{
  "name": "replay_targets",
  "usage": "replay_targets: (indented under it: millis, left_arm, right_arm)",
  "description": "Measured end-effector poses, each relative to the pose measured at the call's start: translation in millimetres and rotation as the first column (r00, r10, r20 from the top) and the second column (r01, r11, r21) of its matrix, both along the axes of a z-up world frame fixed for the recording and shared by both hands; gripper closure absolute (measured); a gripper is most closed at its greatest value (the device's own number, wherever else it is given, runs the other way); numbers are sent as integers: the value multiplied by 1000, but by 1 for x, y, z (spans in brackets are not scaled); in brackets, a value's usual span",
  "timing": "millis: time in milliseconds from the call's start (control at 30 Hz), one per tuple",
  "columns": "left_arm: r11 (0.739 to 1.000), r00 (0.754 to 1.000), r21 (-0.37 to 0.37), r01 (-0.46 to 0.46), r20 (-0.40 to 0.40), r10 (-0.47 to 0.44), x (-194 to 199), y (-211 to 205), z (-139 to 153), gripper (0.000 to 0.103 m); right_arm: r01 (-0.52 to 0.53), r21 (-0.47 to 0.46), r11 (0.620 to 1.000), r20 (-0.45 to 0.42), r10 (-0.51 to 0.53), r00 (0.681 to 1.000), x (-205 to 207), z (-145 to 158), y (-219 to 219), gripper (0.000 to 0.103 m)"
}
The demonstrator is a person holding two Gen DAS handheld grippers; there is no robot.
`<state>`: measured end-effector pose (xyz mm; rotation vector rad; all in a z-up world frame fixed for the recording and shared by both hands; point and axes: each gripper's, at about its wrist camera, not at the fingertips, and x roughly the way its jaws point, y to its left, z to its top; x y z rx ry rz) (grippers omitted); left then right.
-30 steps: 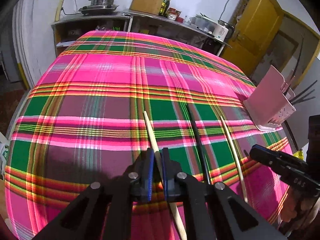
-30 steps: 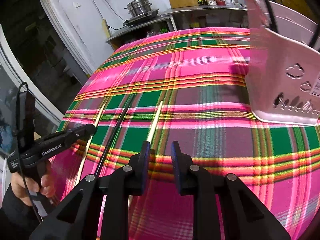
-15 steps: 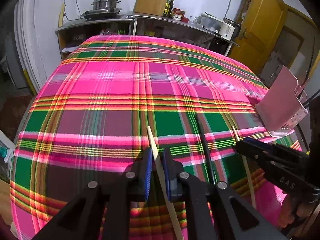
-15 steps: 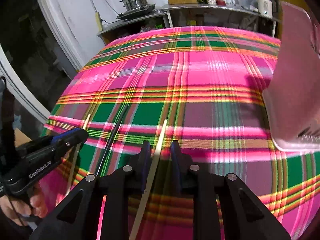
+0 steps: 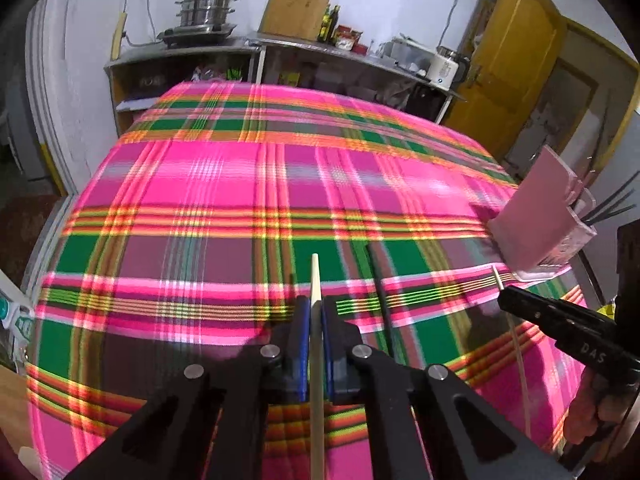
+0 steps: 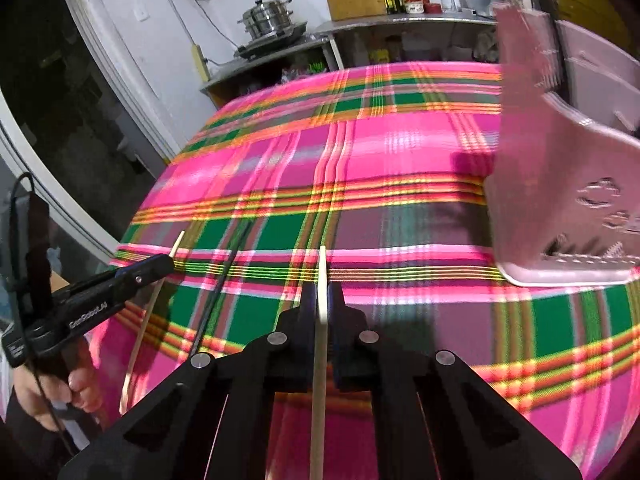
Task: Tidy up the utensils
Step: 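Lift both held wooden chopsticks and carry them toward the pink holder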
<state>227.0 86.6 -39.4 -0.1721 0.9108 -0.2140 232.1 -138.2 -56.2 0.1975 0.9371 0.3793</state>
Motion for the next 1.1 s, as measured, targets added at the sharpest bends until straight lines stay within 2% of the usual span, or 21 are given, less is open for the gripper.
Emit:
replay_targets:
  millis: [267, 533, 667, 900, 1100]
  left_arm:
    - [1000, 994, -8, 18, 112, -17, -22, 5, 62, 97]
    - [1000, 979, -16, 23, 205, -19, -43, 7, 113, 97]
    - [1000, 978, -24, 9, 208, -4, -46, 6, 120, 97]
    - [997, 993, -72, 5, 119, 4, -40, 8, 101, 97]
    - [997, 991, -66, 29, 132, -21, -43, 0, 105, 103]
  right_arm:
    - [8, 29, 1000, 117, -11, 993, -24, 56, -17, 97]
    - [31, 42, 999, 190, -38, 981, -43, 92, -34, 97]
    - [32, 49, 998, 203, -41, 978, -49, 99, -38, 97]
    - [23, 59, 998, 200, -35, 979, -52, 98, -38, 97]
    - [23, 59, 998, 207, -35, 978, -54, 100, -38, 97]
